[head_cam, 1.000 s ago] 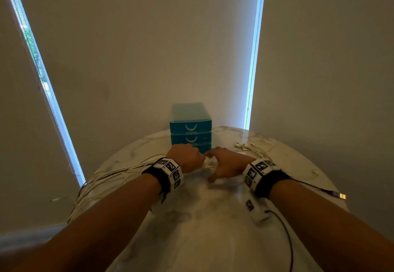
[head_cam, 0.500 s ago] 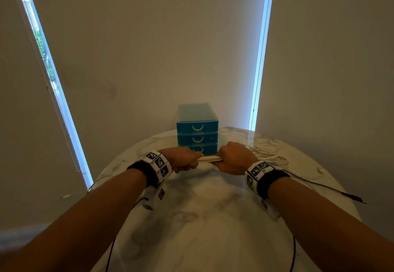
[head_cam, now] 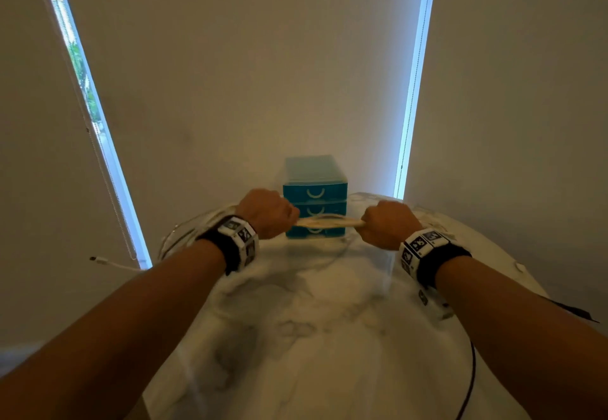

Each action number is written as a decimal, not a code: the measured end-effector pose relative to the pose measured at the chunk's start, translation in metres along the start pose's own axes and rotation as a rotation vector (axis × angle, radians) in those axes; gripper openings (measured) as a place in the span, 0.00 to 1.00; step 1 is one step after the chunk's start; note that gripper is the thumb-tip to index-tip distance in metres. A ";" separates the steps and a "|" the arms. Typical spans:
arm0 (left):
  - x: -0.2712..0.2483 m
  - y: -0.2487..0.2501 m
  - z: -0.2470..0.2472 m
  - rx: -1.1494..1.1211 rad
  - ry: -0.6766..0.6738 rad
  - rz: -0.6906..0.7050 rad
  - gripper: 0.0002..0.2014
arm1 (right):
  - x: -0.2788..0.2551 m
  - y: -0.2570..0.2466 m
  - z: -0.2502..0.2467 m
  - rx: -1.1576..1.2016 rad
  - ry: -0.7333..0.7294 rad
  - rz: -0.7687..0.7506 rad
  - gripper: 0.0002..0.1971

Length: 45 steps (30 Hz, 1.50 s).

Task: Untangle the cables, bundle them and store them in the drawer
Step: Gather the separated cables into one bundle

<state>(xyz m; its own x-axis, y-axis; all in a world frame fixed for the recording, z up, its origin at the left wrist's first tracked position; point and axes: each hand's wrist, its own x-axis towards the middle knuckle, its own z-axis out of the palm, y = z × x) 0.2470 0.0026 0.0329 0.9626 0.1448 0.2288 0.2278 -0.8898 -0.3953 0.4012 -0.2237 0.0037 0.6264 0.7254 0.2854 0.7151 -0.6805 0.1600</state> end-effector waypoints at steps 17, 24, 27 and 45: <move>0.001 0.051 0.039 -0.275 -0.023 -0.039 0.20 | -0.009 -0.053 0.016 0.443 -0.237 -0.158 0.46; -0.008 0.027 0.034 -0.336 -0.049 -0.070 0.19 | -0.004 -0.085 0.029 0.648 -0.187 -0.201 0.30; -0.011 0.015 0.046 -0.848 -0.286 -0.174 0.26 | -0.005 -0.068 0.034 0.559 -0.110 -0.274 0.33; -0.054 -0.109 0.060 -1.316 -0.253 -0.192 0.09 | 0.003 -0.037 0.012 0.538 0.010 -0.199 0.29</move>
<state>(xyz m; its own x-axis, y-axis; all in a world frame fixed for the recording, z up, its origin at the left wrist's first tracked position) 0.1784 0.1176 0.0105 0.9646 0.2604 -0.0412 0.1898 -0.5774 0.7941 0.3808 -0.1949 -0.0126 0.4627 0.8311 0.3086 0.8777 -0.3805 -0.2914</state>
